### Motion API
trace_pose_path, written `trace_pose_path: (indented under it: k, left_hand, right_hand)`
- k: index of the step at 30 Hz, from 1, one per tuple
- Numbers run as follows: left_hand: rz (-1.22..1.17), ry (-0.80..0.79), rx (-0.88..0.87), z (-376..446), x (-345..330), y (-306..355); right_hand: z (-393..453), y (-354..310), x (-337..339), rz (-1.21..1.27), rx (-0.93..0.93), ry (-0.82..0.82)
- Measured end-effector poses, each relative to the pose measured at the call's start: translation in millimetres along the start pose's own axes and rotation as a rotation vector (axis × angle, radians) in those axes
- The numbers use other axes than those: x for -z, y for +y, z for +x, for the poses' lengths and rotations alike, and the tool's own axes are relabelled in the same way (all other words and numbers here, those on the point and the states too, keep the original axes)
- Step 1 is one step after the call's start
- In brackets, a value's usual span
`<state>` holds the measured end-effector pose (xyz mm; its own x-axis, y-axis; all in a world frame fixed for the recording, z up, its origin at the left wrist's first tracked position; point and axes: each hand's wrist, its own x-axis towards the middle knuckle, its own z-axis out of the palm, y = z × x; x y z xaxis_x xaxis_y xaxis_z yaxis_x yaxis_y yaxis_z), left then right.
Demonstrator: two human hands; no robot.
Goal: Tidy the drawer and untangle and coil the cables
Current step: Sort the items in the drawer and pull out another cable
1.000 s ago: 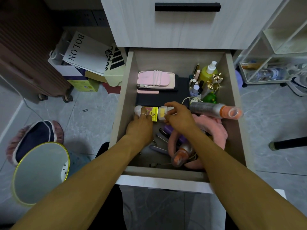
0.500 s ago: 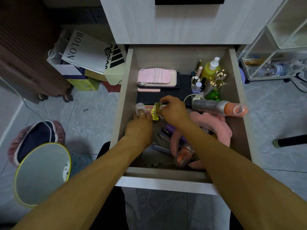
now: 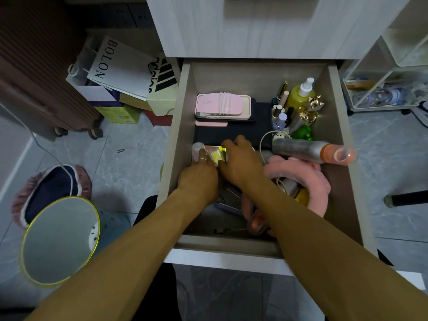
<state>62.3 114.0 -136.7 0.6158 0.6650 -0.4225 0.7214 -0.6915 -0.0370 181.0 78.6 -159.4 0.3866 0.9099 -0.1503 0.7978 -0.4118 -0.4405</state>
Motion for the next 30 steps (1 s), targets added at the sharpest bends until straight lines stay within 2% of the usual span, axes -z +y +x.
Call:
trace_pose_path:
  k: [2,4,6,10,13,25,30]
  left_hand:
    - [-0.016,-0.033,0.006,3,0,-1]
    - [-0.018,-0.093,0.032,5,5,1]
    - [-0.003,-0.139,0.041,4,9,3]
    - [-0.045,-0.036,0.015,0,7,0]
    - [-0.084,-0.036,0.03,-1,7,1]
    - [-0.095,-0.05,0.062,-7,9,3]
    - [-0.22,-0.14,0.191,4,21,6]
  right_hand:
    - [1,1,1,-0.081,0.142,-0.022]
    - [4,5,1,-0.106,0.187,-0.058]
    - [6,9,-2,-0.075,0.166,-0.059]
    - [6,9,-8,-0.062,0.105,0.004]
    - [7,9,-10,-0.072,0.07,0.034]
    - [-2,18,1,0.018,0.077,0.001]
    - [-5,21,18,0.131,0.04,-0.007]
